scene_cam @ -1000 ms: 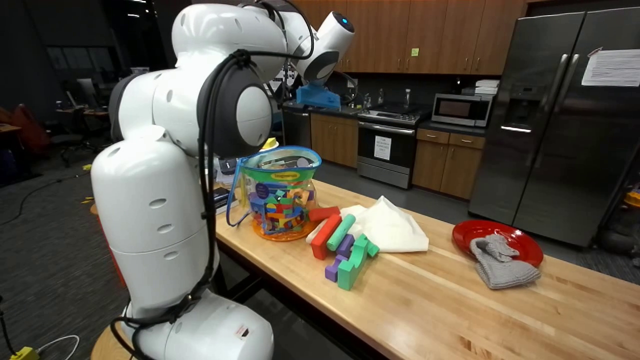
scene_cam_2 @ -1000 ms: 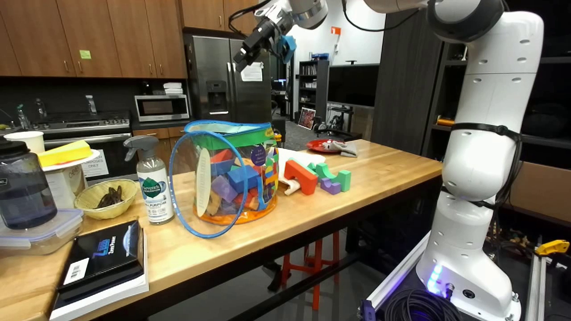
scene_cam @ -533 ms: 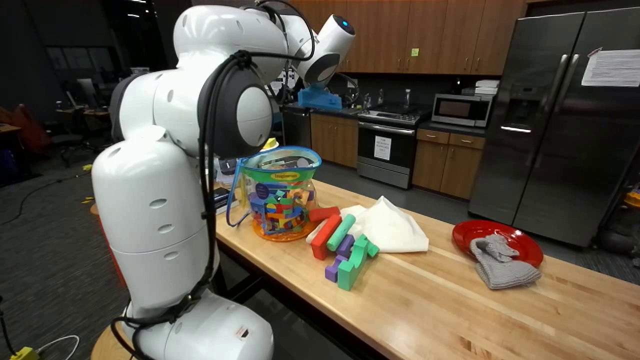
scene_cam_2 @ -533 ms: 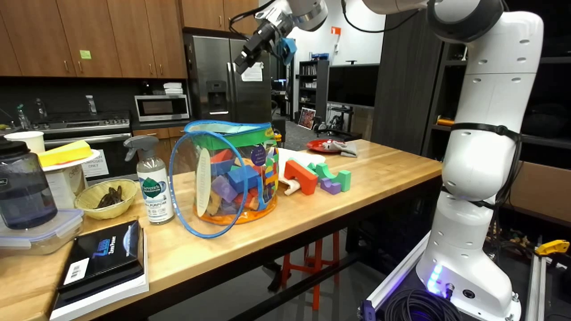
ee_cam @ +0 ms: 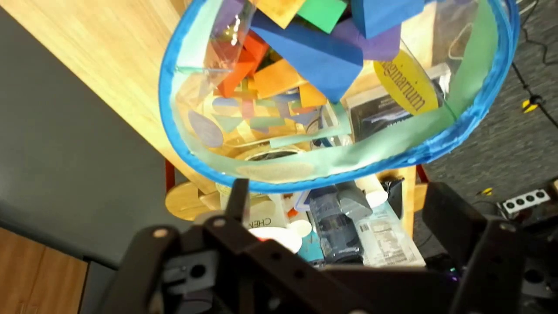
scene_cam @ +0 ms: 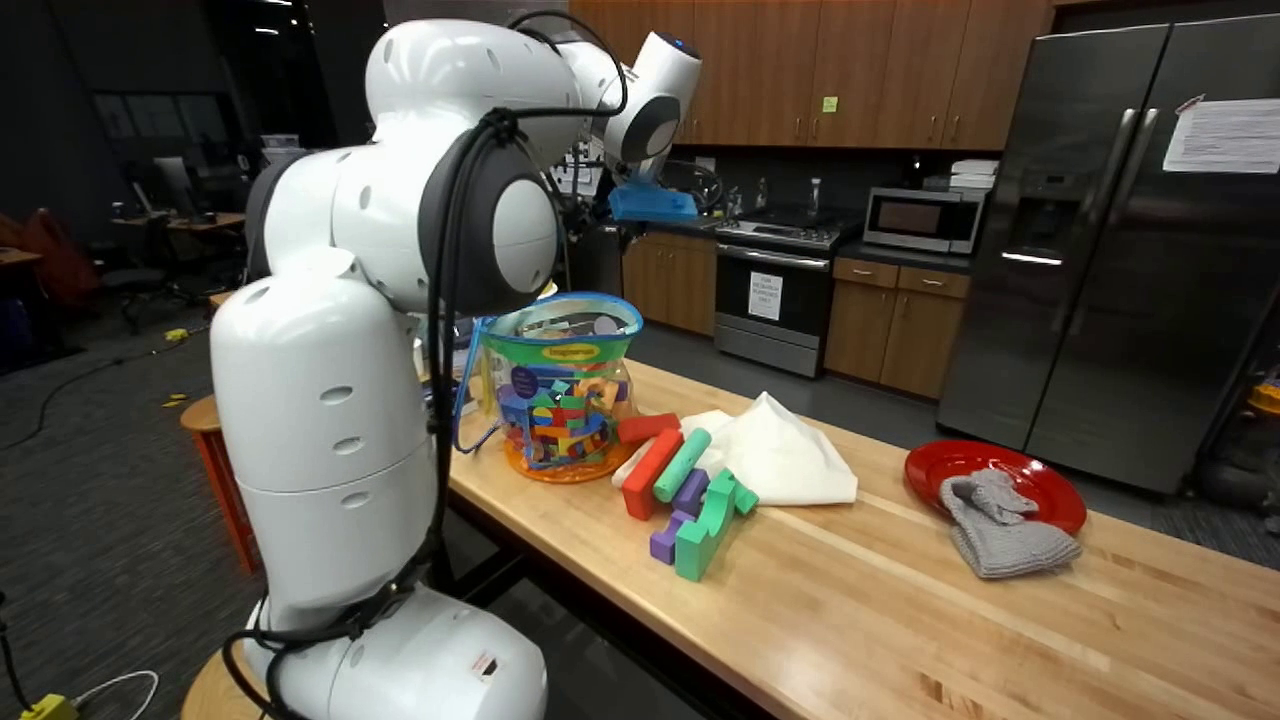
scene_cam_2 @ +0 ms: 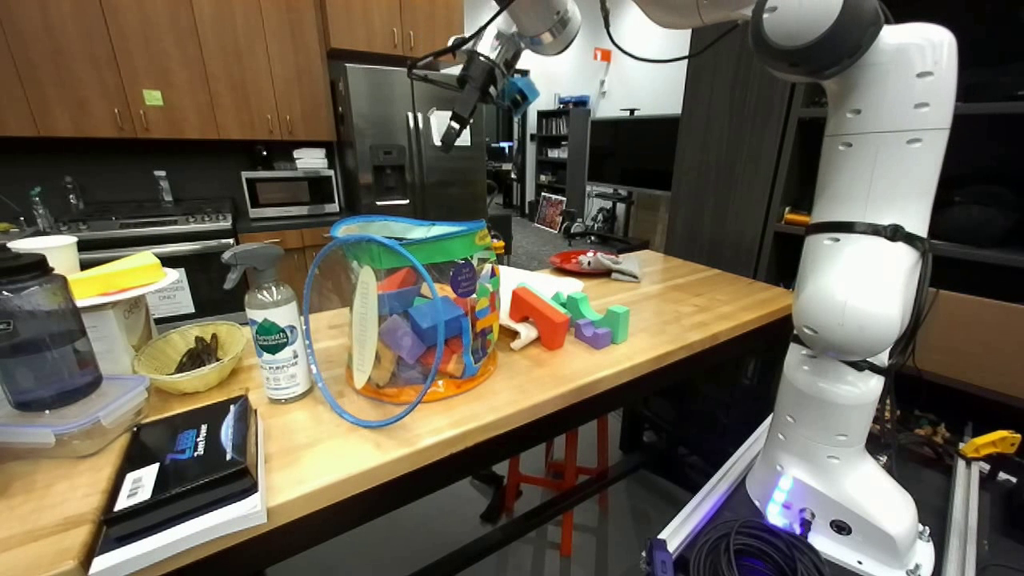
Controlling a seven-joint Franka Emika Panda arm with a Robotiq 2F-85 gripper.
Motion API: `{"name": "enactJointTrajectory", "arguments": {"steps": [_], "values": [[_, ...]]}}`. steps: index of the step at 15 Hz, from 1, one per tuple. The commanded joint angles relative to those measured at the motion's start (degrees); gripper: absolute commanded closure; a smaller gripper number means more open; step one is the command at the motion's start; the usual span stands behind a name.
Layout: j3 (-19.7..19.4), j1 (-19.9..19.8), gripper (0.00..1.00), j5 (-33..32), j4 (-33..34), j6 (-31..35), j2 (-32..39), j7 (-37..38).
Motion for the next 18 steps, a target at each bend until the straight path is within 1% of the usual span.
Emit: {"name": "enactJointTrajectory", "arguments": {"steps": [1,6,10,13,15,18], "values": [[1.8,-0.8,0.0,-5.5,6.0,-4.0,4.1,-2.2],[5.4,0.3,0.0,-8.5,10.7,-5.5,9.2,-3.6],[8.0,0.9,0.0,-10.4,11.8,-7.9,11.0,-4.6],[8.8,0.9,0.0,-10.4,9.7,-8.1,10.0,-3.8],[8.5,1.2,0.0,-9.4,6.8,-6.7,8.5,-3.0],[8.3,1.7,0.0,-10.1,2.1,0.4,7.2,-3.1]]}}
